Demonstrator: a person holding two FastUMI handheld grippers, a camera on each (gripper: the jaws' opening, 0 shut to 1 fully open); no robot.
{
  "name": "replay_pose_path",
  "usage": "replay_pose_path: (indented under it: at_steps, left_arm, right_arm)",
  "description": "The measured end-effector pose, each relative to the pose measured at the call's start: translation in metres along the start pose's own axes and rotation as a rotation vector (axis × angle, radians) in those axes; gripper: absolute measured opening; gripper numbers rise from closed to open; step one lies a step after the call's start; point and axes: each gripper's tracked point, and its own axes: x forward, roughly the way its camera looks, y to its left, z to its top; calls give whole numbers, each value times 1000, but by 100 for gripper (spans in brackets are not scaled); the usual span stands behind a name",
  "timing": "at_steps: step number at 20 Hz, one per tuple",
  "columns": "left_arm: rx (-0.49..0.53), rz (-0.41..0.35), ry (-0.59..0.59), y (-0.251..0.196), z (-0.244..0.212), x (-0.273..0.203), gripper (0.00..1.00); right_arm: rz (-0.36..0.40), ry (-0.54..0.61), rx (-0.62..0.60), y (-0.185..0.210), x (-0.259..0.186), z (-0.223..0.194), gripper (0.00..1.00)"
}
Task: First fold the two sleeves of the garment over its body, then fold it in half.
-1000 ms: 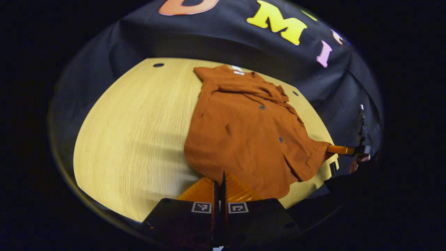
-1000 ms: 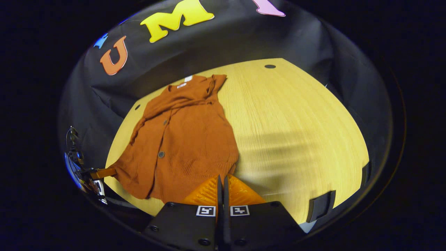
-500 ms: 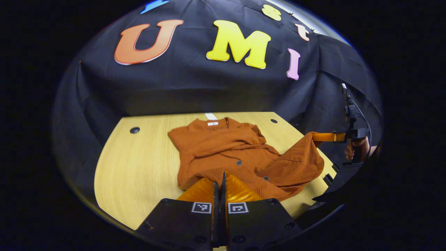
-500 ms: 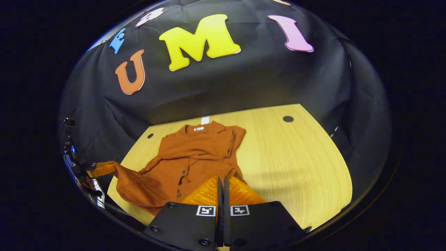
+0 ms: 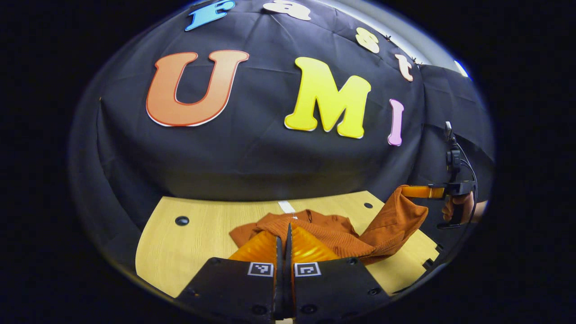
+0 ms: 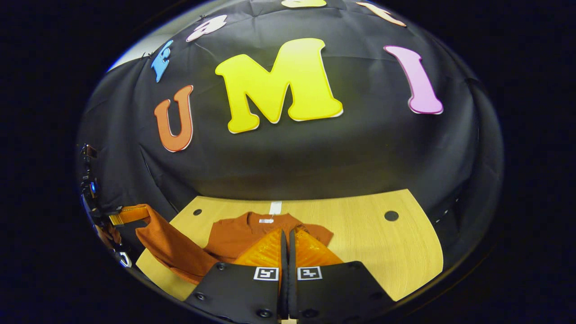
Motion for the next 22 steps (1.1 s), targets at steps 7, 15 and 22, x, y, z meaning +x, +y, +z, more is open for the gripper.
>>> replay_pose_path:
  at_steps: [7,15,22]
  left_arm:
    - [-125,40,78,44,-27,148,3]
    - [-257,195,202,104,-108,212,3]
    - [-103,214,161,108,-86,221,12]
  right_arm:
    - [19,53,-103,-10,149,-9,0]
    - [-180,123,-58,-97,256,-85,0]
    - [-252,91,-23,-95,268,-85,10]
